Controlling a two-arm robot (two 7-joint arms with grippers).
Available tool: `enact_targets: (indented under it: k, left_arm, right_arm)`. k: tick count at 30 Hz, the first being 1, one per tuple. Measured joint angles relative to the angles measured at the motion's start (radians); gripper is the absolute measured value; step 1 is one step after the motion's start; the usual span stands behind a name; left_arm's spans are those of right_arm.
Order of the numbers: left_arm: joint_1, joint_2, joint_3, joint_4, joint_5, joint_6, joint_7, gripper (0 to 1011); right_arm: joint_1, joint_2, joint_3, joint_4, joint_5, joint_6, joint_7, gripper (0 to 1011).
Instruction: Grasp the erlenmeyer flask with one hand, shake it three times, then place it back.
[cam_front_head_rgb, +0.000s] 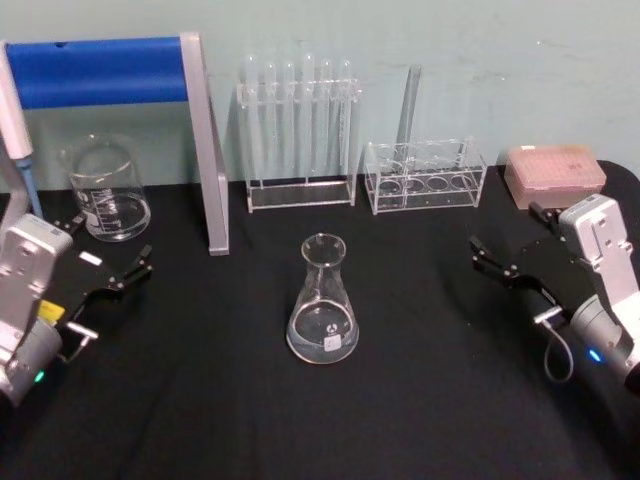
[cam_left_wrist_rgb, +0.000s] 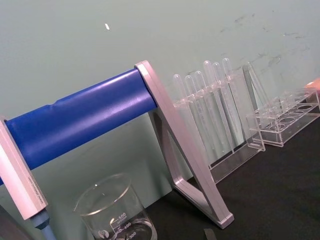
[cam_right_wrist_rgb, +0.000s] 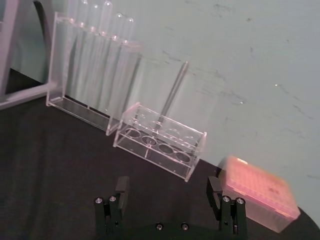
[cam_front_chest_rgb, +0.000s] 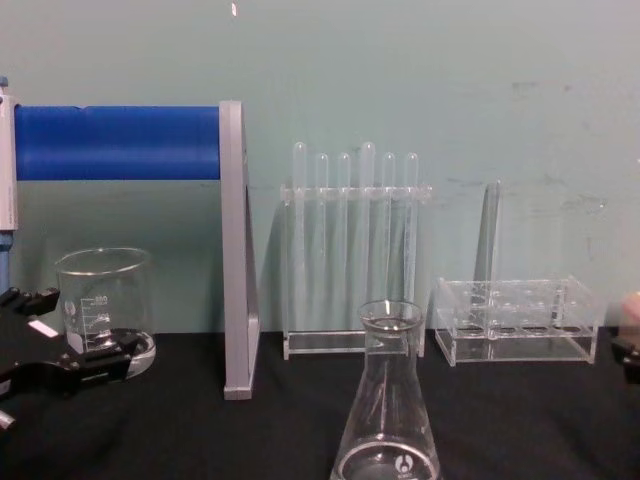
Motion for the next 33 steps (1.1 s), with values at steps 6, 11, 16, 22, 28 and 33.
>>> enact_targets:
  k: [6, 11, 16, 22, 28, 33]
  left_arm:
    - [0.0, 0.0, 0.0, 0.0, 0.0, 0.0, 0.0, 1001]
    - [0.0, 0.0, 0.0, 0.0, 0.0, 0.0, 0.0, 1001]
    - [0.0, 0.0, 0.0, 0.0, 0.0, 0.0, 0.0, 1001]
    - [0.0, 0.0, 0.0, 0.0, 0.0, 0.0, 0.0, 1001]
    - [0.0, 0.0, 0.0, 0.0, 0.0, 0.0, 0.0, 1001]
    - [0.0, 0.0, 0.0, 0.0, 0.0, 0.0, 0.0, 1001]
  right_arm:
    - [-0.018, -0.014, 0.012, -0.025, 0.017, -0.002, 0.035, 1003]
    - [-0.04, -0.026, 0.016, -0.06, 0.039, -0.005, 0.074, 1003]
    - [-0.062, -0.039, 0.019, -0.094, 0.064, -0.009, 0.111, 1003]
    - [-0.086, -0.063, 0.019, -0.129, 0.097, -0.01, 0.162, 1002]
    - [-0.098, -0.083, 0.014, -0.144, 0.12, -0.003, 0.206, 1003]
    - [-0.104, -0.1, 0.003, -0.153, 0.128, 0.008, 0.254, 1003]
